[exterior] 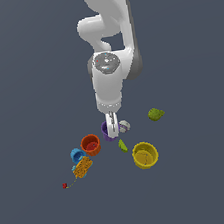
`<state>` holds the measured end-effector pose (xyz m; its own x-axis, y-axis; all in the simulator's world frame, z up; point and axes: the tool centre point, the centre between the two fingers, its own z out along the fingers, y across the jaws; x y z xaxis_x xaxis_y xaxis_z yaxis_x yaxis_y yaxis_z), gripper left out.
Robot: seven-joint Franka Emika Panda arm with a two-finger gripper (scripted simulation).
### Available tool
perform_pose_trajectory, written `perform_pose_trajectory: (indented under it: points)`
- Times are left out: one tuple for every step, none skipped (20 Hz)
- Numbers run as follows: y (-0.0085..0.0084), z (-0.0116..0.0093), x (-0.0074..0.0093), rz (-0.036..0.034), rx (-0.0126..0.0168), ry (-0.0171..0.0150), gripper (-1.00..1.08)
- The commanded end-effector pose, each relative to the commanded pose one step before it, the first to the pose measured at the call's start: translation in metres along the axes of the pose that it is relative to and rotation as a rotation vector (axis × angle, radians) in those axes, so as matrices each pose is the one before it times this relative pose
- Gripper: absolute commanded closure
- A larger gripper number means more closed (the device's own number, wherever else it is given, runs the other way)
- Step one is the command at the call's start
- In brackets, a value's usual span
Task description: Pick up a designated object from a clutter of objects.
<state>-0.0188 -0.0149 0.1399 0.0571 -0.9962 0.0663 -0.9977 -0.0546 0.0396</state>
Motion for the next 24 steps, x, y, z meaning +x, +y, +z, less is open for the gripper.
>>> perform_pose_trajectory:
  points:
    - [0.00632,-0.02160,-0.00461,0.00036,0.00225,0.00033,1.08]
    - [0.00293,-0.00914,-0.00208,0.00000,0.00000,0.00000,1.08]
    - [0.00298,-0.00934,-0.00213,0.00011,0.00004,0.00047,1.08]
    - [0.00300,-0.00944,-0.00212,0.00000,0.00000,0.00000,1.08]
    - [0.00305,-0.00964,-0.00216,0.00016,0.00003,0.00046,1.08]
    - [0.00310,-0.00983,-0.00220,0.00016,0.00003,0.00046,1.08]
    - [0.00314,-0.01001,-0.00222,0.00000,0.00000,0.00000,1.08]
    - [0.00321,-0.01029,-0.00230,0.00016,0.00004,0.00046,1.08]
    - [0.00324,-0.01044,-0.00232,0.00000,0.00000,0.00000,1.08]
    - [0.00321,-0.01037,-0.00233,0.00017,0.00004,0.00046,1.08]
    - [0.00314,-0.01022,-0.00228,0.00000,0.00000,0.00000,1.08]
    - [0.00311,-0.01015,-0.00231,0.00018,0.00004,0.00045,1.08]
    - [0.00305,-0.01003,-0.00226,0.00000,0.00000,0.00000,1.08]
    - [0.00301,-0.00997,-0.00226,0.00000,0.00000,0.00000,1.08]
    - [0.00298,-0.00991,-0.00226,0.00000,0.00000,0.00000,1.08]
    - [0.00295,-0.00987,-0.00227,0.00000,0.00000,0.00000,1.08]
    - [0.00292,-0.00983,-0.00228,0.00000,0.00000,0.00000,1.08]
    - [0.00289,-0.00981,-0.00229,0.00000,0.00000,0.00000,1.08]
    - [0.00285,-0.00979,-0.00230,0.00000,0.00000,0.00000,1.08]
    - [0.00281,-0.00977,-0.00232,0.00000,0.00000,0.00000,1.08]
    - [0.00271,-0.00955,-0.00229,0.00000,0.00000,0.00000,1.08]
    - [0.00259,-0.00922,-0.00222,0.00000,0.00000,0.00000,1.08]
    - [0.00240,-0.00874,-0.00205,-0.00016,-0.00016,-0.00043,1.08]
    - [0.00230,-0.00834,-0.00204,0.00000,0.00000,0.00000,1.08]
